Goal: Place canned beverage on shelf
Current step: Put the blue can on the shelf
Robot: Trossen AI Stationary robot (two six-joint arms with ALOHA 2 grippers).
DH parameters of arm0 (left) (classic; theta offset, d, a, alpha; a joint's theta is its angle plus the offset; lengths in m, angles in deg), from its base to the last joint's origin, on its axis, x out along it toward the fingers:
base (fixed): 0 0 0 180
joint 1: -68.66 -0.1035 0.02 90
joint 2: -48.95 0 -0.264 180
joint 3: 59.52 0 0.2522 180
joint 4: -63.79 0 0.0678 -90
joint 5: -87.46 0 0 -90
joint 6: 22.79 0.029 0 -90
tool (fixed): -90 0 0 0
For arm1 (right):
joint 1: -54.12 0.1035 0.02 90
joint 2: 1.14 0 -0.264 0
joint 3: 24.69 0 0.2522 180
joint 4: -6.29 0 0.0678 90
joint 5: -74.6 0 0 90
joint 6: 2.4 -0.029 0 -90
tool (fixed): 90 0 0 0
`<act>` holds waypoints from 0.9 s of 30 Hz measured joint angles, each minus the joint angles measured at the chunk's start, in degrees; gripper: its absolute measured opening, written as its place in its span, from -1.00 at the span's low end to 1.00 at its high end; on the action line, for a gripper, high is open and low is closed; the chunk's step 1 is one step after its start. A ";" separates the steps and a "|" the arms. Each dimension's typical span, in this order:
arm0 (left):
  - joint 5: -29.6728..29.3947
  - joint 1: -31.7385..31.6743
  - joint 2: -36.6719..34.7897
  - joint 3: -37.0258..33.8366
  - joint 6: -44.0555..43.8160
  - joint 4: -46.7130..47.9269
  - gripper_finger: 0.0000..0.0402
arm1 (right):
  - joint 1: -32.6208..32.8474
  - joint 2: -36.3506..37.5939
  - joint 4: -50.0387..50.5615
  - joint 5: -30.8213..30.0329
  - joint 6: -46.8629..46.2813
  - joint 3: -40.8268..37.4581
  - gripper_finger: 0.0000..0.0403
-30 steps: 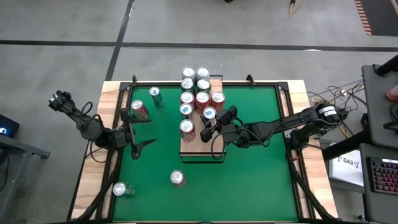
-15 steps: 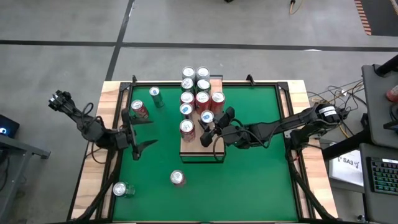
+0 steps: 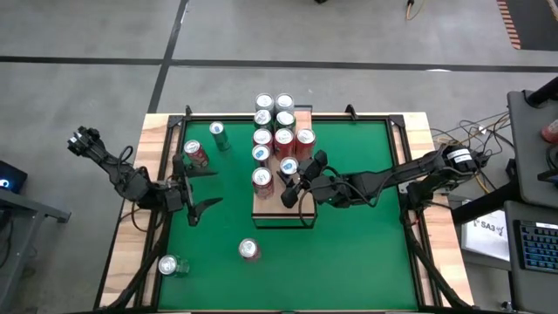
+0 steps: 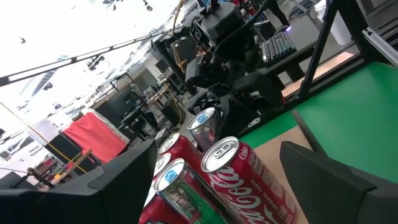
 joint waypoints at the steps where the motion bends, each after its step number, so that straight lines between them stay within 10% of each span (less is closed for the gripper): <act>1: 0.00 0.00 0.04 0.00 0.23 0.00 0.62 | 0.01 0.00 0.04 0.00 0.00 0.00 0.10; 17: 0.00 0.00 0.29 0.00 0.29 0.09 0.62 | 0.01 0.00 2.25 0.02 -0.57 0.00 0.12; 27: 0.00 -0.01 0.35 0.00 0.27 0.09 0.62 | 0.01 0.02 2.93 -0.13 -2.14 0.00 0.50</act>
